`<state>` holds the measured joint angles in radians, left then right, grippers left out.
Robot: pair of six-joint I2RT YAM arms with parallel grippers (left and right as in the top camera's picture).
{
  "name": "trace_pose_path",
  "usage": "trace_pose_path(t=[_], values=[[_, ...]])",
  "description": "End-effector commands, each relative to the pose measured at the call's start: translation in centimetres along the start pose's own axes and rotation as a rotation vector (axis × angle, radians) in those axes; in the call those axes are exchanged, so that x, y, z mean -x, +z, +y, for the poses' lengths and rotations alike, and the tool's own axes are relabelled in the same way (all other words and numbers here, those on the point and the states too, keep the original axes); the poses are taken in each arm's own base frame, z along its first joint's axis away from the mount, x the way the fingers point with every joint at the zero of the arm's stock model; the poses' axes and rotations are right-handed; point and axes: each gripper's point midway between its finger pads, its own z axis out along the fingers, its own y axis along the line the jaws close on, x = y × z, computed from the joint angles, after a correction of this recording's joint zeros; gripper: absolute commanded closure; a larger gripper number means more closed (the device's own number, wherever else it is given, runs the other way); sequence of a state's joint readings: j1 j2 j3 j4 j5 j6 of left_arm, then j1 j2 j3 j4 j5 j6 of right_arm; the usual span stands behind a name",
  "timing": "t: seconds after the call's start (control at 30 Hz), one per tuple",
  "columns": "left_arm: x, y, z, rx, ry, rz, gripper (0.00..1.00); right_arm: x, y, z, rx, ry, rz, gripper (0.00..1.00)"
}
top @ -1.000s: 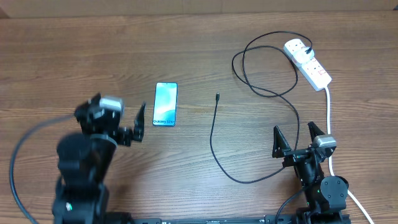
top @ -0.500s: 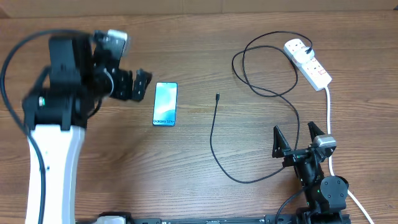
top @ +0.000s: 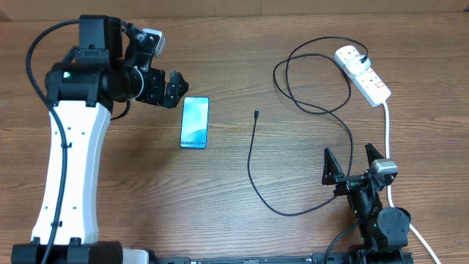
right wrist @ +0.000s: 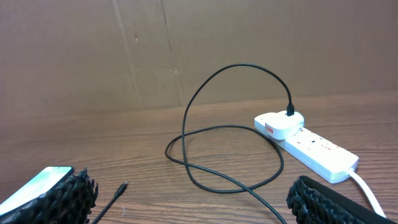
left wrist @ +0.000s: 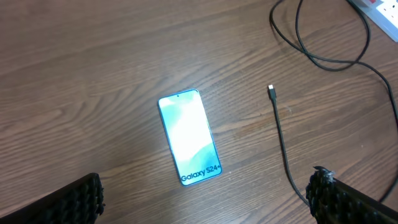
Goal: Plug charger to phone and switch on socket
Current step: 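Move the left gripper forward over the Galaxy phone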
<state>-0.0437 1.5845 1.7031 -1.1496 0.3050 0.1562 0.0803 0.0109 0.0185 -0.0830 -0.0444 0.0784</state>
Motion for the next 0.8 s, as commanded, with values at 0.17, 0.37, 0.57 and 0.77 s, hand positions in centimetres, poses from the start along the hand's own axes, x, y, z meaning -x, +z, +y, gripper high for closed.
trace_pose_path(t=[0.17, 0.37, 0.57, 0.77], values=[[0.3, 2.2, -0.3, -0.074, -0.052, 0.039, 0.00, 0.2, -0.1, 2.1, 0.120, 0.010, -0.014, 0.00], [1.6, 2.4, 0.0, -0.066, -0.041, -0.011, 0.00, 1.8, -0.4, 2.7, 0.143, 0.130, -0.020, 0.00], [2.1, 2.5, 0.2, -0.044, -0.065, -0.028, 0.00, 5.6, -0.6, 3.5, 0.150, 0.135, 0.012, 0.00], [1.9, 2.7, 0.1, -0.010, -0.057, -0.014, 0.00, 9.2, 0.0, 3.8, 0.114, 0.138, 0.117, 0.00]])
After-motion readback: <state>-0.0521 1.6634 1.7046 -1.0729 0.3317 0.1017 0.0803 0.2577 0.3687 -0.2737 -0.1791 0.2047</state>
